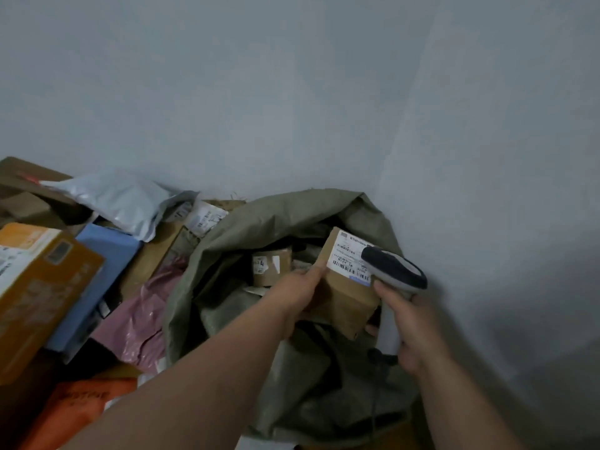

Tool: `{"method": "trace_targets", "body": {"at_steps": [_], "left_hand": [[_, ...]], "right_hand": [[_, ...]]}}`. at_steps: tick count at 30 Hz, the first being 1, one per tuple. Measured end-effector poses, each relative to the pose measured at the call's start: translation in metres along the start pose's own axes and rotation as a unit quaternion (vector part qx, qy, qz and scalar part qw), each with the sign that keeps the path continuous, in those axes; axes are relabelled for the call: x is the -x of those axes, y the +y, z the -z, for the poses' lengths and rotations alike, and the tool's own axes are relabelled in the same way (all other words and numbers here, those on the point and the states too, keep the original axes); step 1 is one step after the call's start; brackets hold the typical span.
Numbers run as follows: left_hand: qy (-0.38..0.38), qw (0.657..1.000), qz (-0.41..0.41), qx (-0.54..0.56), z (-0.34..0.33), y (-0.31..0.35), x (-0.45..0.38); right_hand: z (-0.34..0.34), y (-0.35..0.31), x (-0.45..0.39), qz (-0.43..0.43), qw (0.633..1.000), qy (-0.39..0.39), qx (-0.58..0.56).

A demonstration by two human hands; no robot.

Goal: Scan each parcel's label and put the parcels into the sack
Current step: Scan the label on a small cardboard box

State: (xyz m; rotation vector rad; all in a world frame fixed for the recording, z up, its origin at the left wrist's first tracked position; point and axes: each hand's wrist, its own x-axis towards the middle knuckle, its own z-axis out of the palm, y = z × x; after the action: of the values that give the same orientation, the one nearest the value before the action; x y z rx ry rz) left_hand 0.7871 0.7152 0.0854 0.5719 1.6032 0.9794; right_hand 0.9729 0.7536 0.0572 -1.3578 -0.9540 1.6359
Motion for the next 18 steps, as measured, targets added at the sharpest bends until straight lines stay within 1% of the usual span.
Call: {"method": "trace_targets", "body": {"at_steps": [4, 6, 9, 11, 15, 18], "left_hand": [[0.069, 0.993, -0.021, -0.095, 0.001, 0.002, -0.035], [0.079, 0.987, -0.036, -0.136, 0.003, -0.004, -0.044], [0.091, 0.975, -0.071, -0.189, 0.008, -0.011, -0.048], [0.105, 0.971, -0.088, -0.198, 0.014, -0.012, -0.049], [0.137, 0.971, -0.087, -0.174, 0.03, -0.013, -0.043], [0.165, 0.966, -0.1, -0.172, 0.047, -0.013, -0.029]], "right_hand": [[-0.018, 0.005, -0.042, 0.013, 0.999, -0.018, 0.034], [-0.026, 0.015, -0.054, 0.003, 0.997, -0.03, 0.07], [-0.033, 0.029, -0.063, -0.021, 0.995, -0.049, 0.084], [-0.037, 0.034, -0.065, -0.026, 0.995, -0.047, 0.085], [-0.041, 0.032, -0.061, -0.036, 0.997, -0.026, 0.069], [-0.045, 0.022, -0.05, -0.016, 0.997, 0.002, 0.079]]}}
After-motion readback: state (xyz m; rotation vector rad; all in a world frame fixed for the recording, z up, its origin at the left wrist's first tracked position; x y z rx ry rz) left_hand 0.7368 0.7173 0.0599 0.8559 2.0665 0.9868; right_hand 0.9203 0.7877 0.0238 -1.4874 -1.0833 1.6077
